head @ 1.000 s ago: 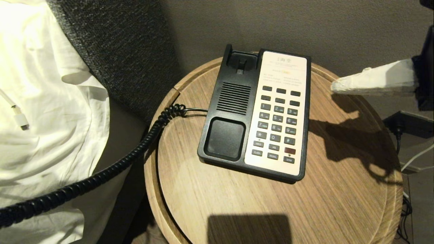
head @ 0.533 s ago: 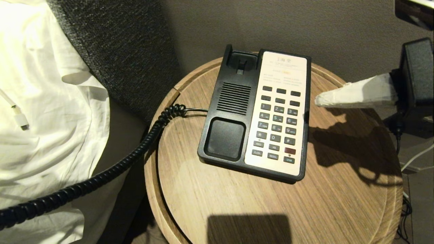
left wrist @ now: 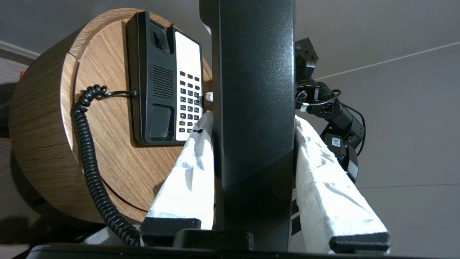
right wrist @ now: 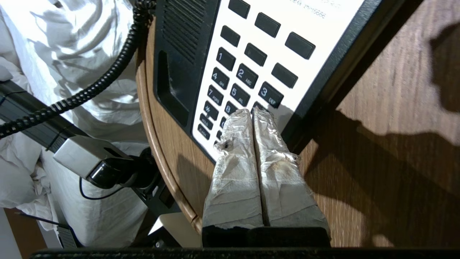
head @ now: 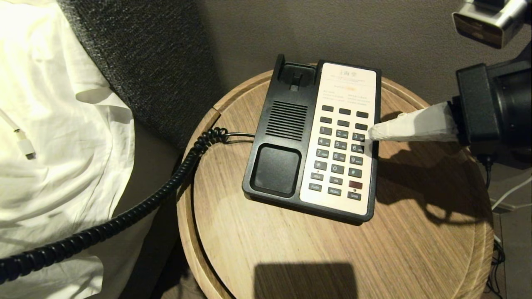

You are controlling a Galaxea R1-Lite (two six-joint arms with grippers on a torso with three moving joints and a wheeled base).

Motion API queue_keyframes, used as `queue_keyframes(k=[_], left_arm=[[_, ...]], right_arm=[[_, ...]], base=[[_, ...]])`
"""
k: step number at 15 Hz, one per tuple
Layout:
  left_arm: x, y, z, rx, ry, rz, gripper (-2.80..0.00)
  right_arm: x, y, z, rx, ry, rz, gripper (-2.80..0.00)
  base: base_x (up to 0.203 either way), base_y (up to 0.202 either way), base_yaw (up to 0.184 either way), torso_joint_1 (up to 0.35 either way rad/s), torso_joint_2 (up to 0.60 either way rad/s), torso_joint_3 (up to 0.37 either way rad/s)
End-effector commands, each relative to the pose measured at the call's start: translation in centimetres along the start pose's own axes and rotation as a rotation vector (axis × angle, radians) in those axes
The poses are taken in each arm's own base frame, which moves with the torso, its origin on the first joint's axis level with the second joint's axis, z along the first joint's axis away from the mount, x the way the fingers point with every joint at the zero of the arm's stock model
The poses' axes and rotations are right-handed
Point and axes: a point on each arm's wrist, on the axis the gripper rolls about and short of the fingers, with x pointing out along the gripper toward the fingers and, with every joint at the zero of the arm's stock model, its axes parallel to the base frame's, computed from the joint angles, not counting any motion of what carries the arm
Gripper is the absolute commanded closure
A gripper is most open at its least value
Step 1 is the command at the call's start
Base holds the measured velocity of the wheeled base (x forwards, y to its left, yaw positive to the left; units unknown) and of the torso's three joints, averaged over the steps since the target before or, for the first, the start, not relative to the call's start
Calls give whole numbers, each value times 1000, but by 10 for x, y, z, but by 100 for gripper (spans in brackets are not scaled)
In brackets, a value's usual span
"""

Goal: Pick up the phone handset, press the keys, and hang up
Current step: Dial the number

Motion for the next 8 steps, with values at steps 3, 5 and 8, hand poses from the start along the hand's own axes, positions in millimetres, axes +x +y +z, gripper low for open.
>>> queue_keyframes(k=[3,5,8], left_arm=[[-1,1,1,-4,-3,4,0],[0,2,-3,5,5,7,0],[-1,2,-3,5,5,7,0]], right_arm=[[14,0,1,-1,1,-23,0],[16,0,3,-3,-24,-34,0],[16,0,4,-3,-27,-35,0]], base=[[0,0,0,0,0,0],[0,0,0,0,0,0],[0,0,0,0,0,0]])
